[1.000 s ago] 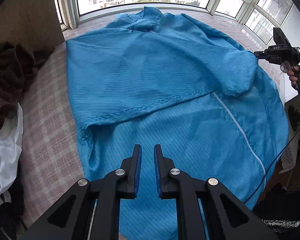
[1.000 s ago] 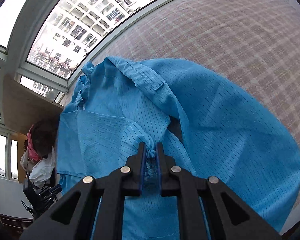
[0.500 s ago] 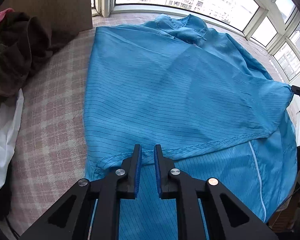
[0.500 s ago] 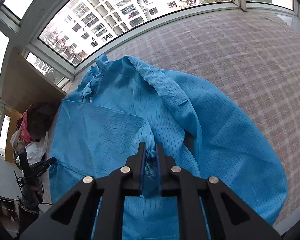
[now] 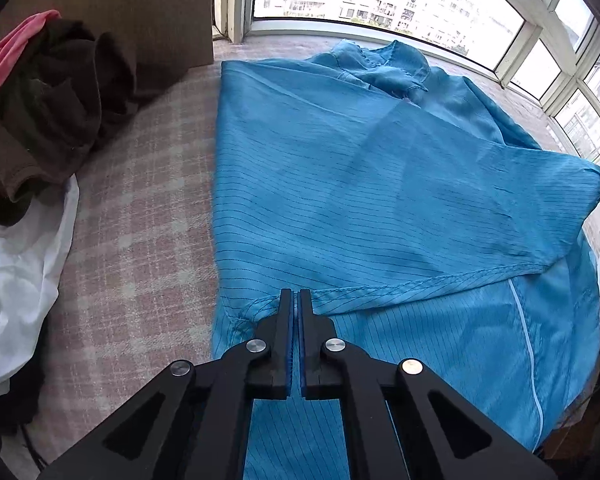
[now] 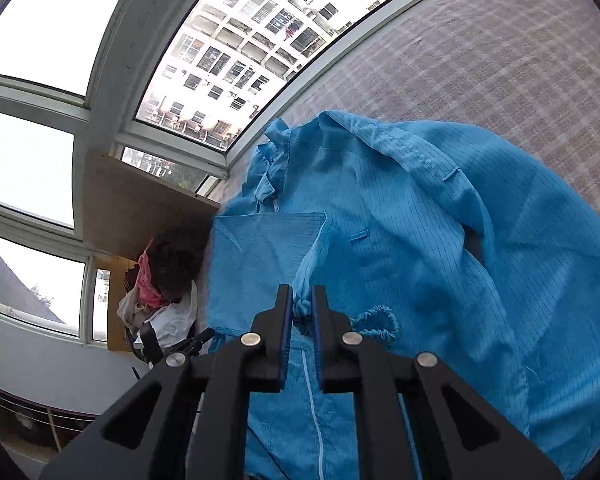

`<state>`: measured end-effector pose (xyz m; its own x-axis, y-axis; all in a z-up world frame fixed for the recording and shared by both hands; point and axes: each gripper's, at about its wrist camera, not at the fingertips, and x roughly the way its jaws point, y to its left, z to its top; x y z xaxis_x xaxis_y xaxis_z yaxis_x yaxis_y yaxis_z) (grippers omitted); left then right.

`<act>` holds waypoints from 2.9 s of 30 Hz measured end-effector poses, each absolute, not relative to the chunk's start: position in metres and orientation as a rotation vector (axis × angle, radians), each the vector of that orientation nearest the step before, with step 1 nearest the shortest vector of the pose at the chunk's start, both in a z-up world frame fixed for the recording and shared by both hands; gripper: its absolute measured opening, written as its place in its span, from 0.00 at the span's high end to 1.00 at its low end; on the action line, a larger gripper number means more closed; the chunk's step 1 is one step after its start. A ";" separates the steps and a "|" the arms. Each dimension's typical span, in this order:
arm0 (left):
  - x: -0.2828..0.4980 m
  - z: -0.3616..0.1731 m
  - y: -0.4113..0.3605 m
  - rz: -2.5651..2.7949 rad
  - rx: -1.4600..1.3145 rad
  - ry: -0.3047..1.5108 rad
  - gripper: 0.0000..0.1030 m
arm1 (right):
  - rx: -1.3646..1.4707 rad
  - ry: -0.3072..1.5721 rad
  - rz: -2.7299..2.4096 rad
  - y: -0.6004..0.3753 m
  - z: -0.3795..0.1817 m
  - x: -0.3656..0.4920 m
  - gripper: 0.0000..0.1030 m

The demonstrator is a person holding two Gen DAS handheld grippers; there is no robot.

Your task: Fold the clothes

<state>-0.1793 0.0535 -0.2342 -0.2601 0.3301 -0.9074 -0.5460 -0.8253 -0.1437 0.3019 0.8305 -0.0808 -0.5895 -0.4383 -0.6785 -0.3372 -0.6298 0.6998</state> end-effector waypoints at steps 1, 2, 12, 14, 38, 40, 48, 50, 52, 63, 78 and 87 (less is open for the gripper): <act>-0.179 -0.233 0.054 2.114 -1.447 0.277 0.99 | 1.395 -1.330 -2.409 0.831 -0.079 0.304 0.91; -0.179 -0.232 0.056 2.114 -1.441 0.282 0.99 | 1.400 -1.338 -2.413 0.832 -0.077 0.306 0.91; -0.164 -0.213 0.077 2.090 -1.370 0.345 0.99 | 1.740 -1.130 -2.615 0.867 -0.120 0.342 0.76; -0.156 -0.210 0.086 2.065 -1.352 0.375 0.99 | 1.646 -1.191 -2.616 0.880 -0.125 0.363 0.68; -0.021 -0.222 0.313 1.570 -1.182 0.680 0.89 | 1.886 0.010 -2.490 0.795 -0.211 0.544 0.56; -0.022 -0.224 0.316 1.576 -1.200 0.677 0.89 | 1.862 0.028 -2.492 0.799 -0.214 0.542 0.55; -0.024 -0.227 0.321 1.600 -1.241 0.680 0.89 | 1.705 -0.495 -2.560 0.900 -0.181 0.542 0.87; -0.025 -0.227 0.321 1.602 -1.244 0.683 0.89 | 1.536 -0.742 -2.643 0.944 -0.149 0.545 0.87; -0.027 -0.227 0.321 1.608 -1.247 0.681 0.89 | 1.352 -0.935 -2.722 0.983 -0.110 0.544 0.87; -0.023 -0.220 0.337 1.596 -1.210 0.627 0.89 | 0.673 -1.268 -2.973 1.073 0.143 0.479 0.88; -0.084 -0.201 0.221 1.762 -1.198 0.509 0.82 | 1.212 -1.421 -2.478 0.870 0.035 0.419 0.88; -0.112 -0.180 0.116 1.874 -1.189 0.386 0.82 | 1.191 -1.099 -2.159 0.612 0.042 0.316 0.85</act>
<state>-0.1118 0.1162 -0.1798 -0.1759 0.4982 -0.8490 -0.7935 -0.5822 -0.1772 0.3157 0.6121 0.0422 -0.5331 -0.6843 -0.4976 0.0005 -0.5884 0.8086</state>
